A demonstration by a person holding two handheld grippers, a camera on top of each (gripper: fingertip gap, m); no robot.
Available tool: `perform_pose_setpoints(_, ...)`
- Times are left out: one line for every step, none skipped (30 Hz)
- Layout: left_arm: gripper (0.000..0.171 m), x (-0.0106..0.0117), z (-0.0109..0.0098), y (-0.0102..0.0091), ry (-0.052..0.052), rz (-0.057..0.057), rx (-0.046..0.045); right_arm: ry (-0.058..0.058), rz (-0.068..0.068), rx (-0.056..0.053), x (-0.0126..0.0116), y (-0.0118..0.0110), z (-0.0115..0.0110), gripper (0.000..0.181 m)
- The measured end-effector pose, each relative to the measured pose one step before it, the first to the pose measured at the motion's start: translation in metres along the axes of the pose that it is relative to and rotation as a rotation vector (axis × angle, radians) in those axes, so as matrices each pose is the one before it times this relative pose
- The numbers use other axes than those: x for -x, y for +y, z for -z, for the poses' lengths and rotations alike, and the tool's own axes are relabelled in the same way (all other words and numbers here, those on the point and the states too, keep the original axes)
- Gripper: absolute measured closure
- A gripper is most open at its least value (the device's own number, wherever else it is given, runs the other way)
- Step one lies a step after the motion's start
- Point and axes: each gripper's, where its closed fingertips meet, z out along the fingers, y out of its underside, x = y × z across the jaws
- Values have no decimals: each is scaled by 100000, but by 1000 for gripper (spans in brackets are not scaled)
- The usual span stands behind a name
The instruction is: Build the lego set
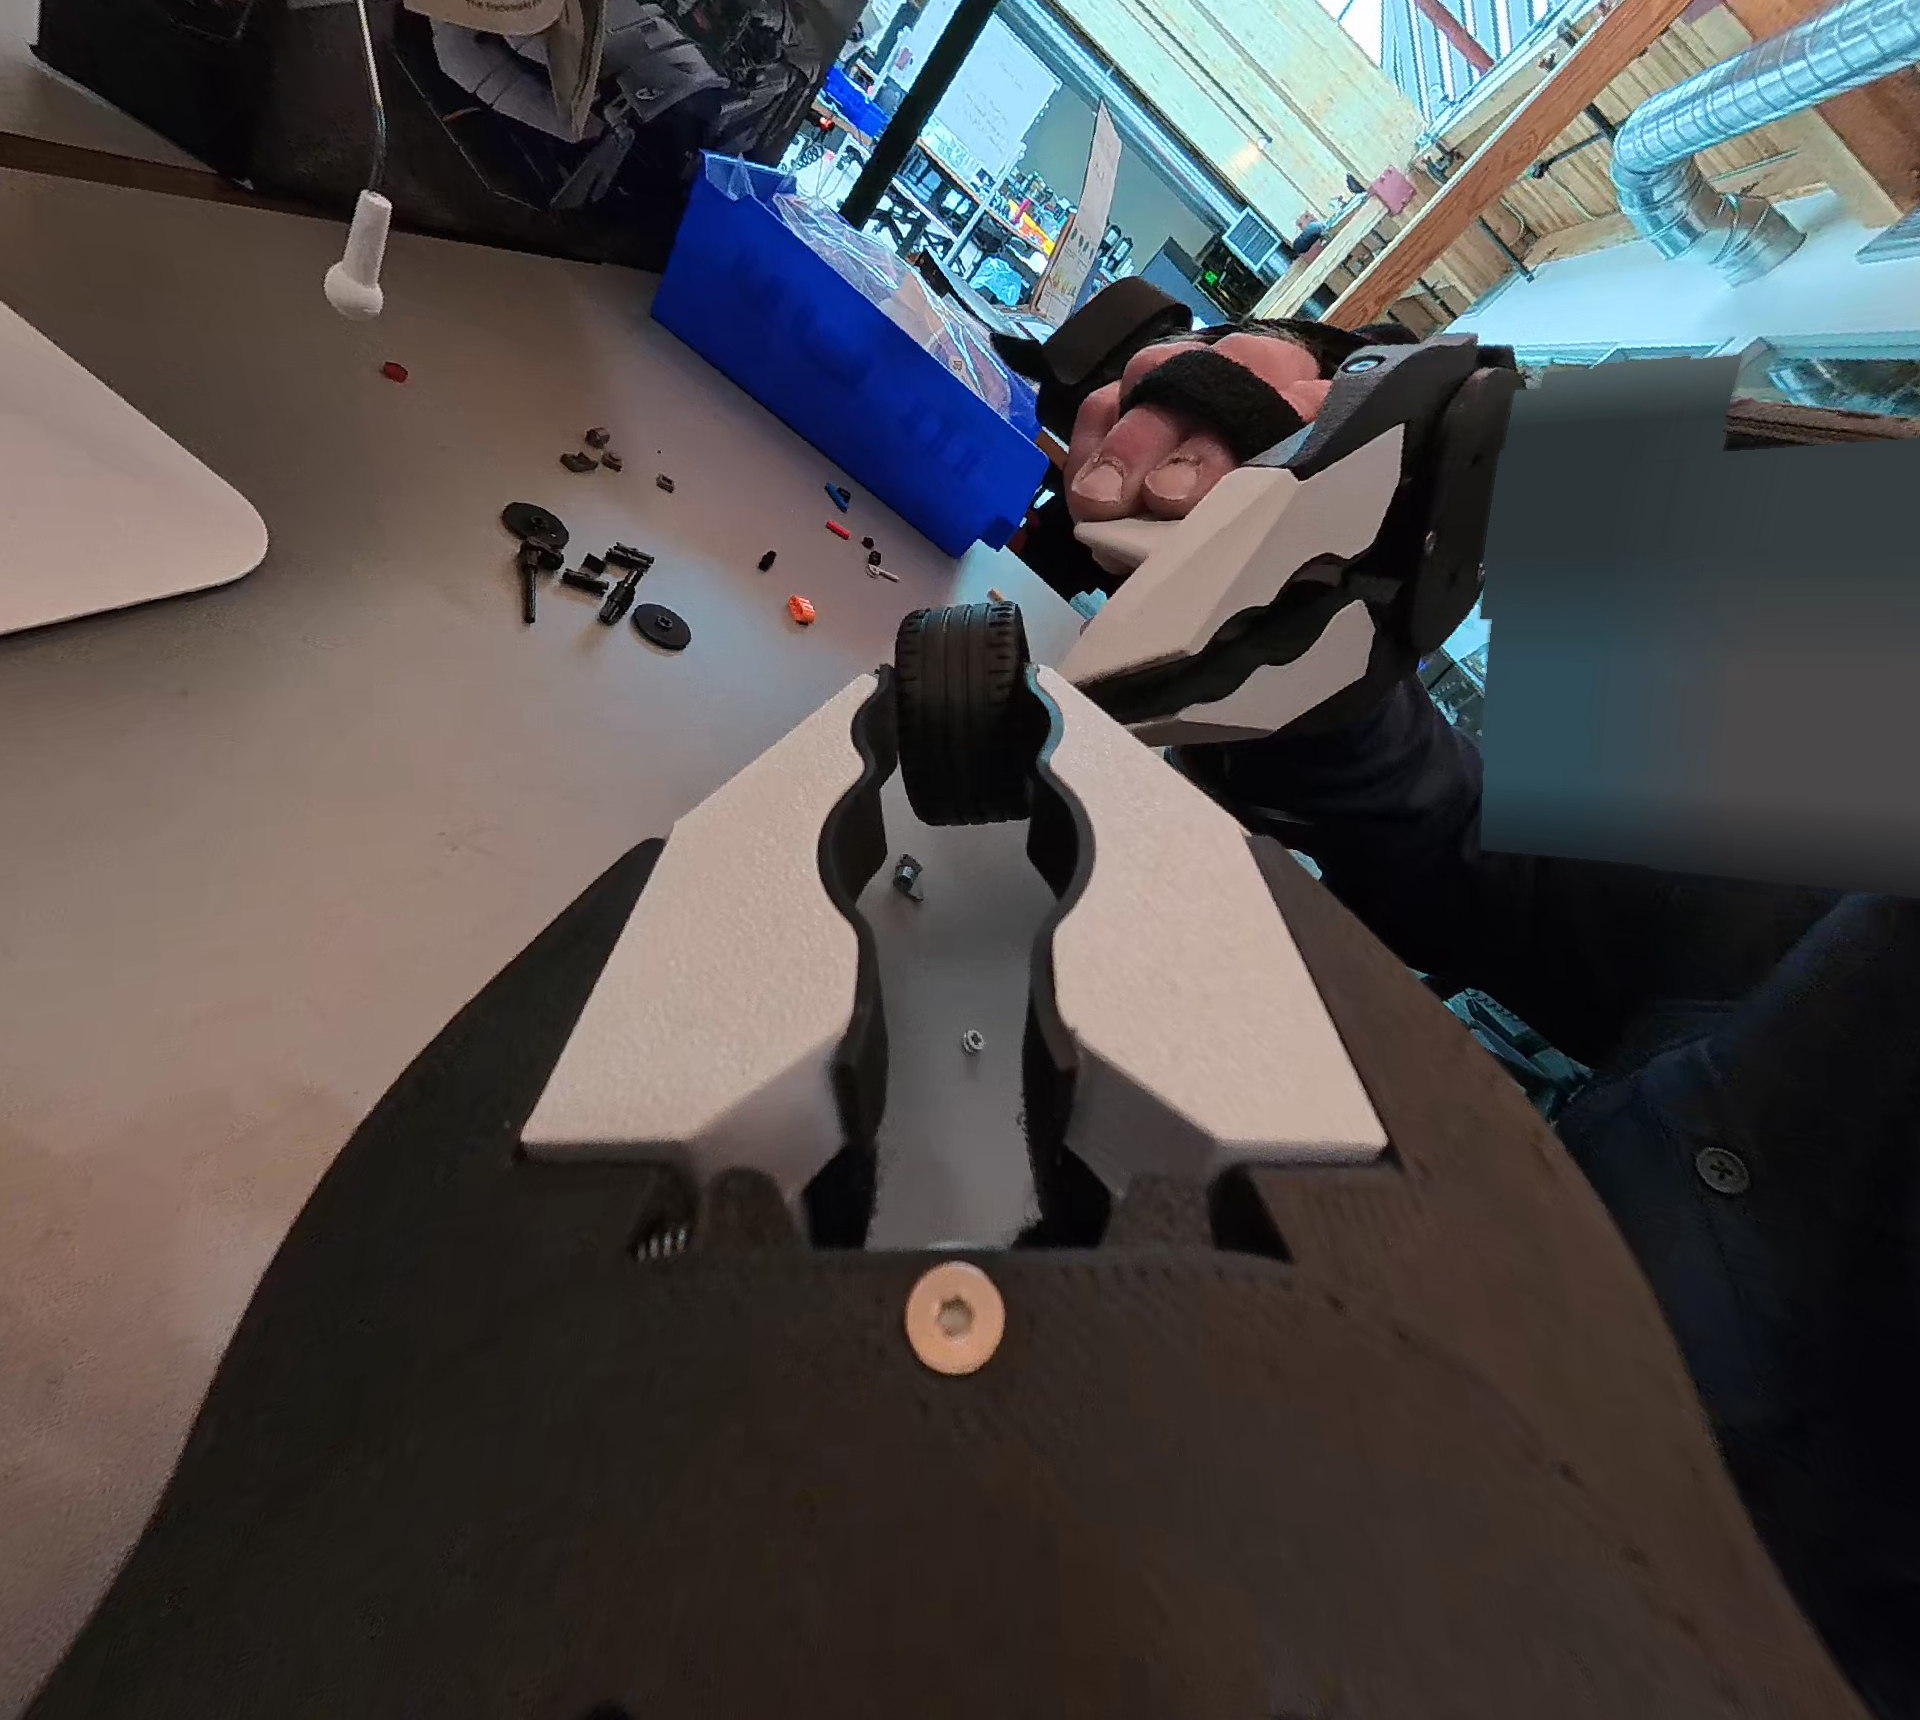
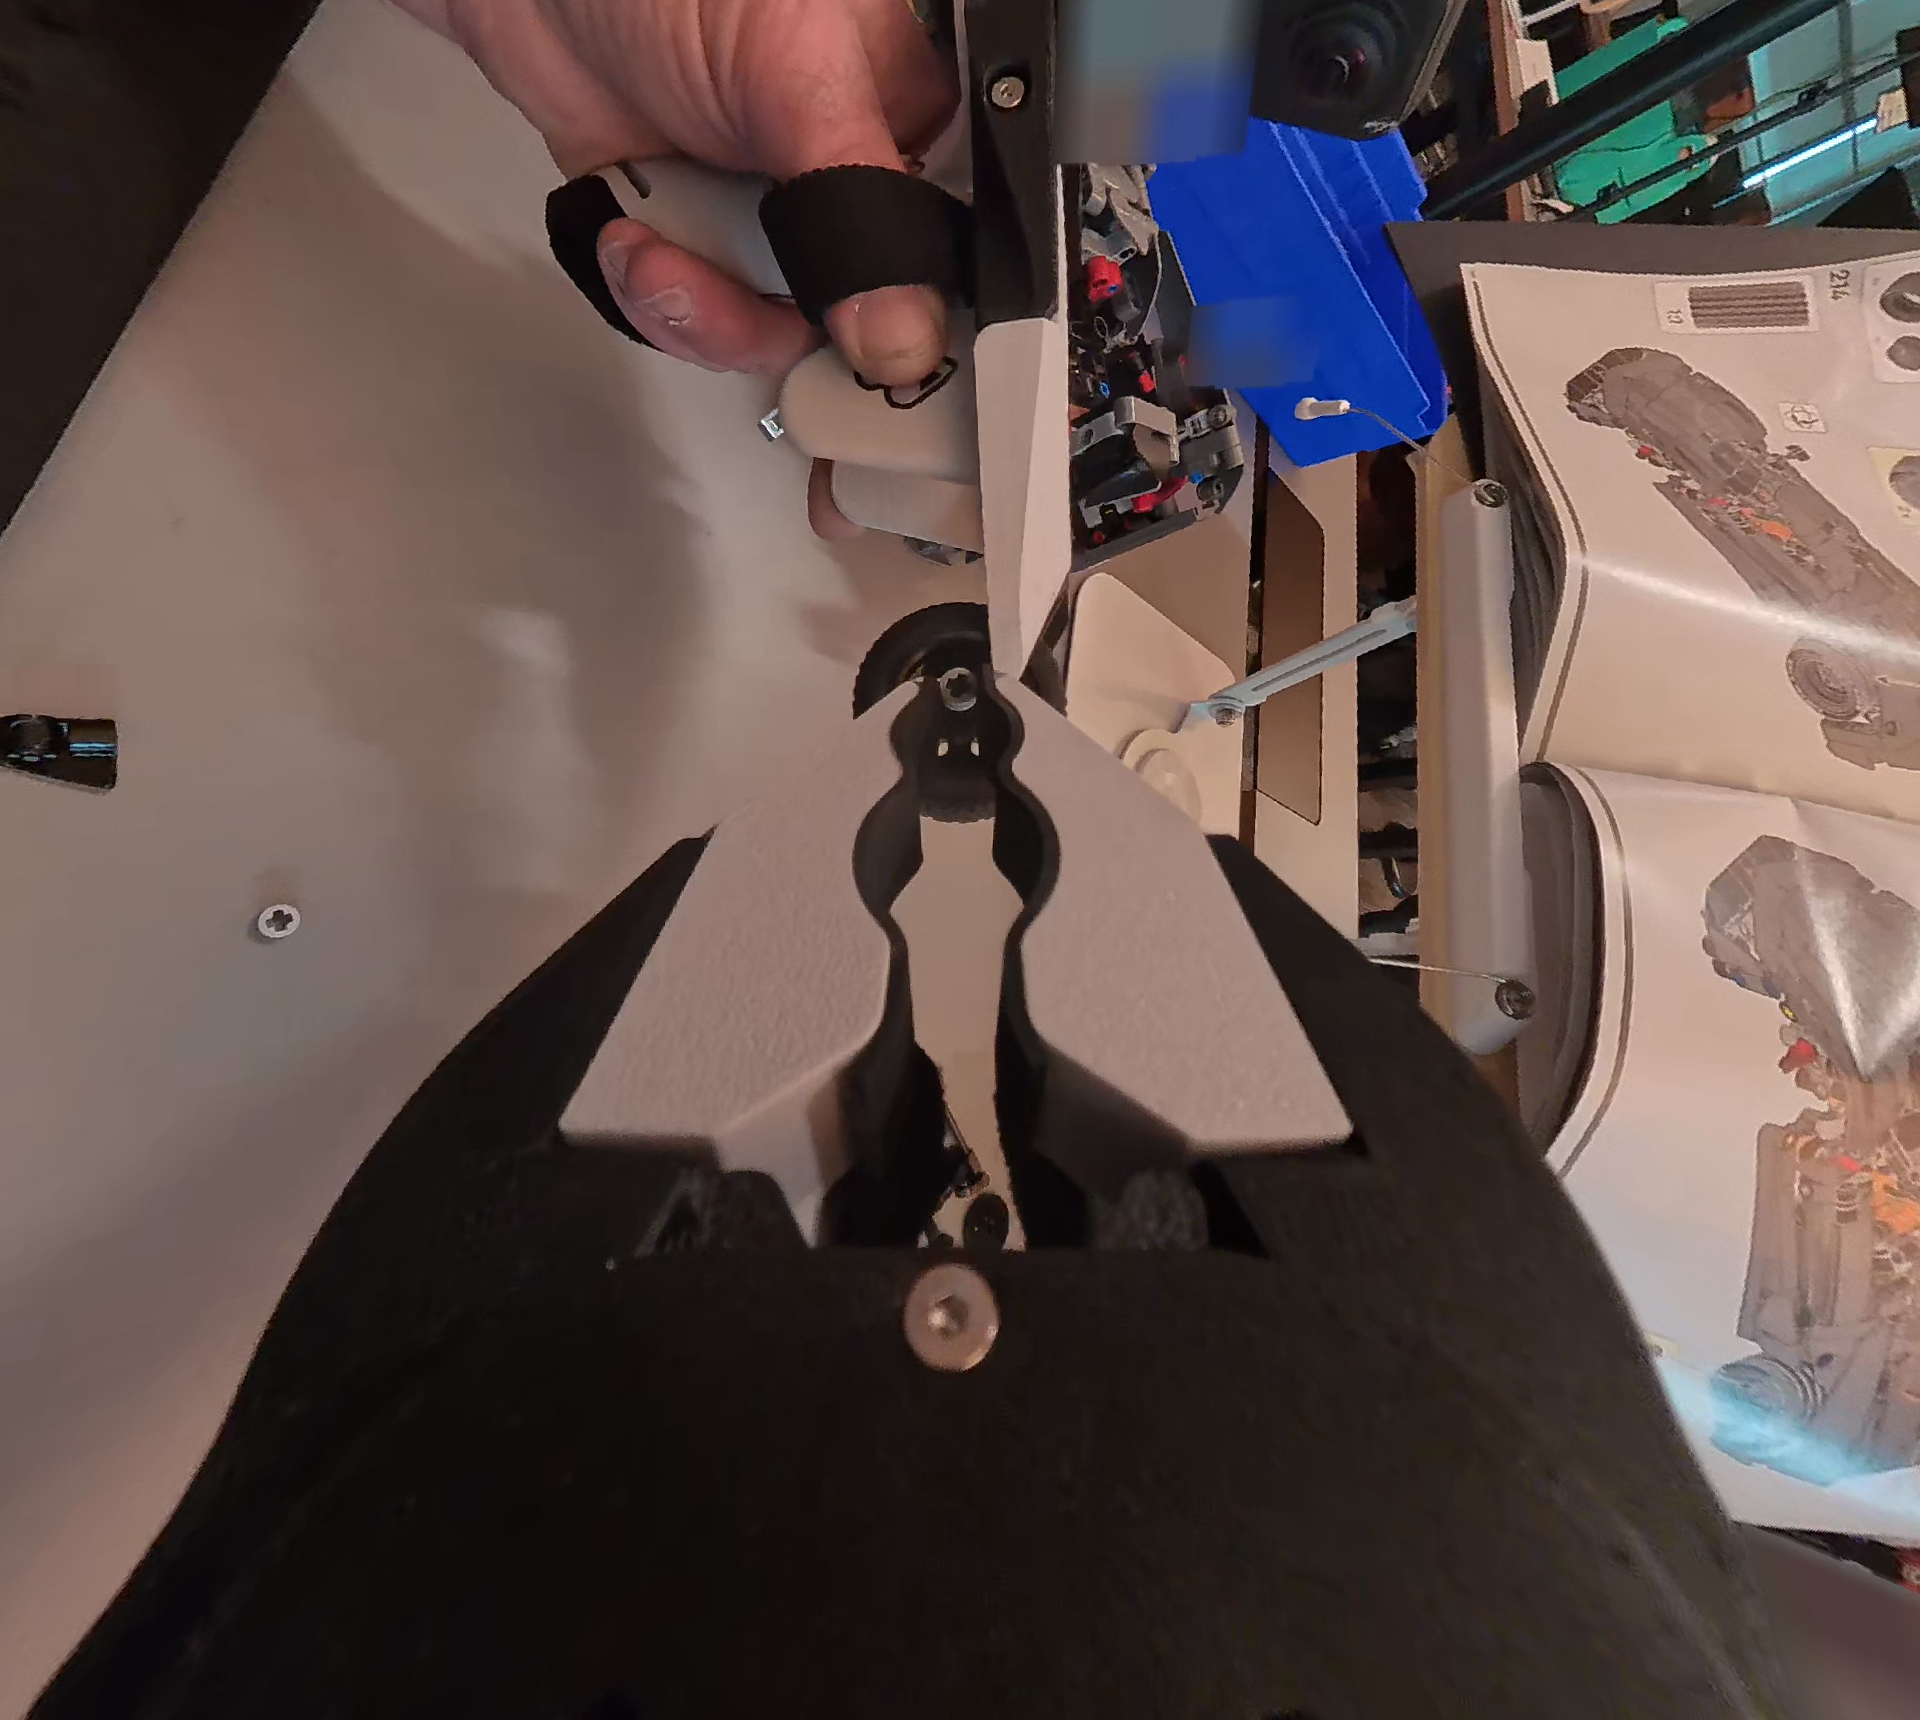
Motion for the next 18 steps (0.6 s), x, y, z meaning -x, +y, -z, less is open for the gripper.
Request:
perform_pose_setpoints(152,-20,-28,44,180,87,219,-222,330,-380,29,4,17,177)
perform_pose_setpoints(152,-9,-12,38,254,213,151,-73,208,-219,0,17,17,177)
perform_pose_setpoints(152,4,1,18,277,299,127,-82,67,-107,-10,21,5,177)
perform_pose_setpoints(152,-9,-9,24,324,400,89,-243,284,-132,23,34,-4,177)
perform_pose_setpoints(152,17,-3,53,263,313,279,-364,320,-364,46,17,6,177)
perform_pose_setpoints(152,-10,-8,45,321,334,212,-437,-103,-297,77,22,-6,177)
perform_pose_setpoints(152,9,-33,57,128,296,252,-574,-69,25,91,47,-24,177)
perform_pose_setpoints(152,49,-57,101,-53,171,531,-417,79,259,81,98,-38,177)
perform_pose_setpoints(152,82,-44,104,-126,430,513,-359,-194,84,74,85,-42,177)
perform_pose_setpoints(152,91,-34,59,68,590,172,-643,-635,-219,80,70,-43,177)
perform_pose_setpoints(152,79,-51,122,254,831,464,-957,-828,-225,122,106,-43,177)
perform_pose_setpoints(152,114,-79,189,143,757,794,-919,-769,-74,116,160,-68,177)
perform_pose_setpoints(152,168,-92,159,-168,841,698,-757,-651,270,119,254,-102,177)
perform_pose_setpoints(152,245,-105,167,-619,763,642,-754,-375,365,133,248,-126,177)
perform_pose_setpoints(152,242,-116,206,-547,723,1001,-691,-100,9,157,168,-118,177)
perform_pose_setpoints(152,177,-78,158,-12,919,678,-654,22,-157,169,88,-119,177)
perform_pose_setpoints(152,117,-76,127,205,1035,411,-706,283,143,181,90,-128,177)
perform_pose_setpoints(152,143,-84,154,59,895,609,-393,658,571,135,160,-131,177)
